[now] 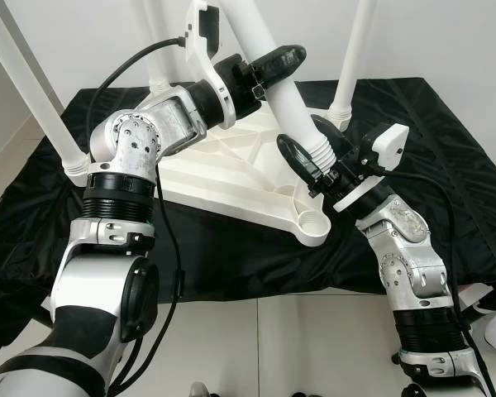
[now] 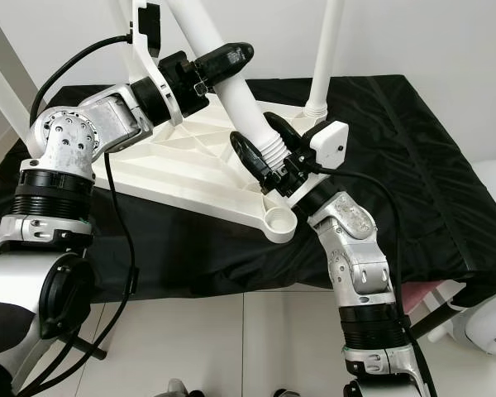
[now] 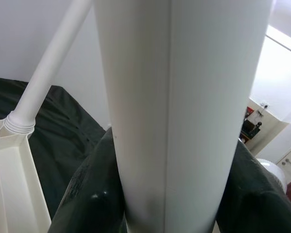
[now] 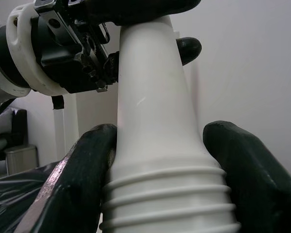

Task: Building children table

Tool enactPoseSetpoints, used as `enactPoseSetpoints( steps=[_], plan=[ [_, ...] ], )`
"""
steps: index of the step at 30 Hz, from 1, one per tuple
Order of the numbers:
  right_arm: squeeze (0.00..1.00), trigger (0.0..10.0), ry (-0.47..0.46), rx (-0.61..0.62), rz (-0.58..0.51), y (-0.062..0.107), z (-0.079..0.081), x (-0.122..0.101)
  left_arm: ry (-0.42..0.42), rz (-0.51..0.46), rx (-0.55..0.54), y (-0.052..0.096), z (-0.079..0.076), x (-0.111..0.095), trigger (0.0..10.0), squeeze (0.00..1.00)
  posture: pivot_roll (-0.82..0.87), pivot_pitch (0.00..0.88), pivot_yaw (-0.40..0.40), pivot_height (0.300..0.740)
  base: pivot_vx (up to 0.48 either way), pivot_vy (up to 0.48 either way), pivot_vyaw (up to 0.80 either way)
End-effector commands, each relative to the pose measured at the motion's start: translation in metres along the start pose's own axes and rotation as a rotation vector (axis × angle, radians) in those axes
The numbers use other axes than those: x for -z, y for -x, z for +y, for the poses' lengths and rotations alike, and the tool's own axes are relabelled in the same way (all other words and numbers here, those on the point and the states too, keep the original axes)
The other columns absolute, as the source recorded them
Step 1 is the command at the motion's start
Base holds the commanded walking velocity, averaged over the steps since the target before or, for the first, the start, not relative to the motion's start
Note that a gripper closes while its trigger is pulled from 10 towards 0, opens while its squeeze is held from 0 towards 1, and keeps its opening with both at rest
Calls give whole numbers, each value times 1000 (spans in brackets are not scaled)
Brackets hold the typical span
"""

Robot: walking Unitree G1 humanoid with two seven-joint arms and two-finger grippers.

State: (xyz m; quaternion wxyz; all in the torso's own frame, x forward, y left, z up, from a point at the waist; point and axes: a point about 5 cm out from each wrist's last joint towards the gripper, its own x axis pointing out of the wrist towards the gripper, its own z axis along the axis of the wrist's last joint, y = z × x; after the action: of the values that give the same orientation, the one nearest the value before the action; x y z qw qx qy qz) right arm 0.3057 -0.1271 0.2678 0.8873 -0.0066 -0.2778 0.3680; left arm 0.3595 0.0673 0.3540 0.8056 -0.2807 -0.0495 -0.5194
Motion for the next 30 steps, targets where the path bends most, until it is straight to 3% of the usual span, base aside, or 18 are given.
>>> enactPoseSetpoints(
  steps=[1, 10, 11, 12, 13, 14, 16, 17, 28, 29, 30],
  plan=[
    [0, 10000, -12, -16, 32, 1, 5, 5, -23, -40, 21, 2, -2, -6, 0, 0, -107, 61, 73, 740, 0, 0, 0],
    [0, 10000, -19, -12, 44, 3, 5, 6, -32, -35, 25, 1, -4, -3, 0, 0, -109, 58, 68, 740, 0, 0, 0],
    [353, 10000, -19, -12, 45, 3, 5, 7, -35, -33, 22, 1, -4, -3, 0, 0, -108, 56, 64, 740, 0, 0, 0],
    [1000, 10000, -24, -11, 44, 4, 5, 7, -36, -30, 19, 1, -4, -2, 0, 0, -108, 55, 61, 740, 0, 0, 0],
    [1000, 10000, -24, -11, 44, 4, 5, 7, -36, -30, 19, 1, -4, -2, 0, 0, -108, 55, 61, 740, 0, 0, 0],
    [1000, 10000, -29, -14, 45, 4, 5, 7, -41, -25, 16, 1, -3, 0, 706, 0, -108, 54, 59, 740, 0, 0, 0],
    [1000, 10000, -29, -14, 45, 4, 5, 7, -41, -25, 16, 1, -3, 0, 706, 0, -108, 54, 59, 740, 0, 0, 0],
    [1000, 10000, -30, -13, 45, 4, 5, 6, -46, -16, 10, 1, -3, 1, 10000, 0, -108, 55, 56, 740, 0, 0, 0],
    [1000, 10000, -39, -23, 55, 5, 5, 7, -124, 25, 18, 0, -5, 8, 10000, 0, -109, 55, 48, 740, 0, 0, 0],
    [0, 10000, -41, -22, 64, 3, 3, 6, -189, 56, 26, 1, -7, 12, 10000, 0, -109, 53, 43, 740, 0, 0, 0],
    [0, 10000, -40, -19, 78, 2, 1, 5, -251, 87, 30, 2, -9, 16, 10000, 0, -110, 50, 39, 740, 0, 0, 0]
  ],
)
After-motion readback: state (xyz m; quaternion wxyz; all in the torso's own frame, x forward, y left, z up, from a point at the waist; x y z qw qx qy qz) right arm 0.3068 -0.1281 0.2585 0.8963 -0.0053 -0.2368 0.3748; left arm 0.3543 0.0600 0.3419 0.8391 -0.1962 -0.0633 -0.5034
